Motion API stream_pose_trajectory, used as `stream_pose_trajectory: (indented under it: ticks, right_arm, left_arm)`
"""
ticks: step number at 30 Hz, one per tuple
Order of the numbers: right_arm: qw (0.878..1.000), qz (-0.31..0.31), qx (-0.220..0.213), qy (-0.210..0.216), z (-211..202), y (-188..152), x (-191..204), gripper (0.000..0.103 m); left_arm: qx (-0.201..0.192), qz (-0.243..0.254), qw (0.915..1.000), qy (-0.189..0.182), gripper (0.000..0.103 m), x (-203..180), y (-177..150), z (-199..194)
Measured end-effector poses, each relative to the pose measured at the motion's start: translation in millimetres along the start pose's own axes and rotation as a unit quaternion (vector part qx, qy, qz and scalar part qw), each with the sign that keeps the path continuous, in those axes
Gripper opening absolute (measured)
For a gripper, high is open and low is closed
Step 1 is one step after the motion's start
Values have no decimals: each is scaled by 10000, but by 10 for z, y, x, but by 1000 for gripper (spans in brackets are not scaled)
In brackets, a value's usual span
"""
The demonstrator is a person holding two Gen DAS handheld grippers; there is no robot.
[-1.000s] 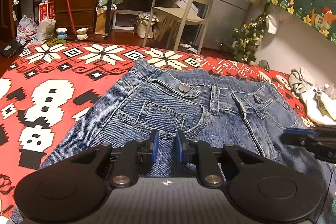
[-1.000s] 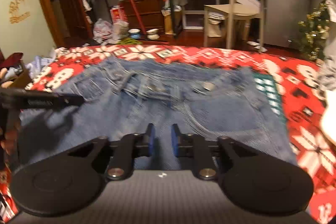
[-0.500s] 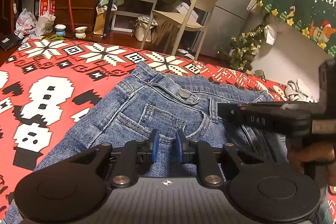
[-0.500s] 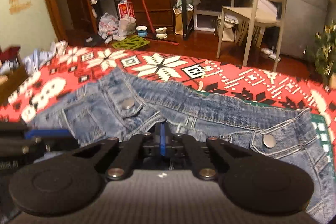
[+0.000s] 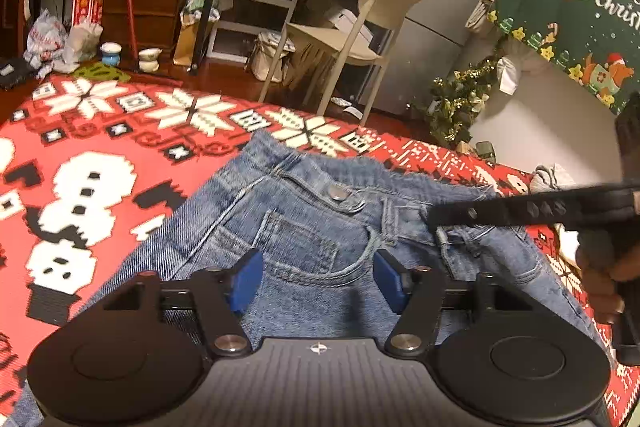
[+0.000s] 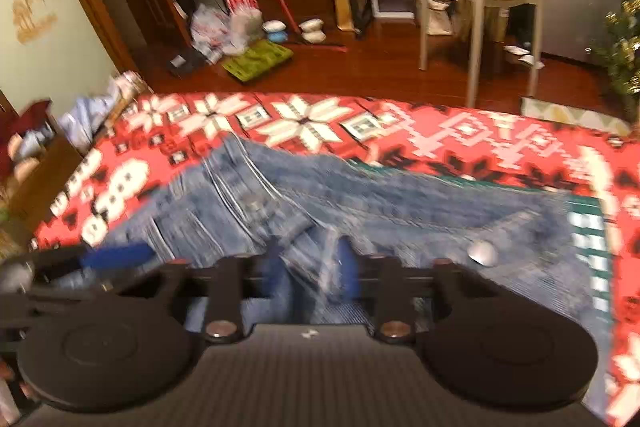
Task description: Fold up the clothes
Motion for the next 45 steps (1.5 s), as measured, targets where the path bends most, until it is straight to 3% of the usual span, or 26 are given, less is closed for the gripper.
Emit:
stream_pose_trajectory:
  ticks: [1,3,5,11,15,20,25,30,36,39,40,43,45]
  right_arm:
    - [10000,-51,51,-34,-75,-40,-8,55]
    - [9999,-35,153,-37,-209,-145,-40,73]
    - [9996,33,254,-100,-323,-273,-80,83]
    - [9990,-110,360,-244,-580,-570,-121,102]
    - [9950,-393,457,-794,-625,-691,-171,102]
    - [9857,-415,951,-1329,-490,-853,-266,102]
    - [9908,-362,759,-1060,-510,-951,-365,102]
    - [9922,-374,558,-1052,-552,-1008,-369,102]
    - [9922,-319,435,-1123,-531,-999,-339,102]
    - [9928,-99,525,-1075,-547,-943,-331,100]
    - [9937,-65,485,-1012,-559,-908,-326,97]
    - [9955,-96,234,-919,-663,-774,-229,81]
    - [9968,-203,115,-769,-703,-678,-124,61]
  left_arm:
    - [31,41,10000,-60,62,-29,9,-15]
    - [98,79,9999,-97,67,-69,0,-31]
    - [197,102,9997,-89,68,-97,-19,-39]
    - [458,341,9984,14,68,-247,-104,-34]
    - [844,355,9953,308,70,-307,-215,11]
    - [899,489,9940,375,88,-372,-295,40]
    - [914,698,9919,536,103,-430,-353,72]
    - [1095,1033,9870,565,103,-494,-351,156]
    - [973,1178,9850,798,103,-543,-410,159]
    - [990,1014,9860,884,96,-529,-366,137]
    - [962,944,9869,891,86,-516,-326,114]
    - [759,617,9915,861,65,-419,-176,29]
    - [652,238,9941,830,52,-303,-83,-27]
Point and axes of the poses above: each gripper's, at about its wrist camera, not at the fingertips, and z roughly the way its jaws point, x to its left, y to its top, the point moved 5 cm from there along z, roughly the way its jaws point, and after that the axes turned 10 degrees about -x, right-handed, at the moved point
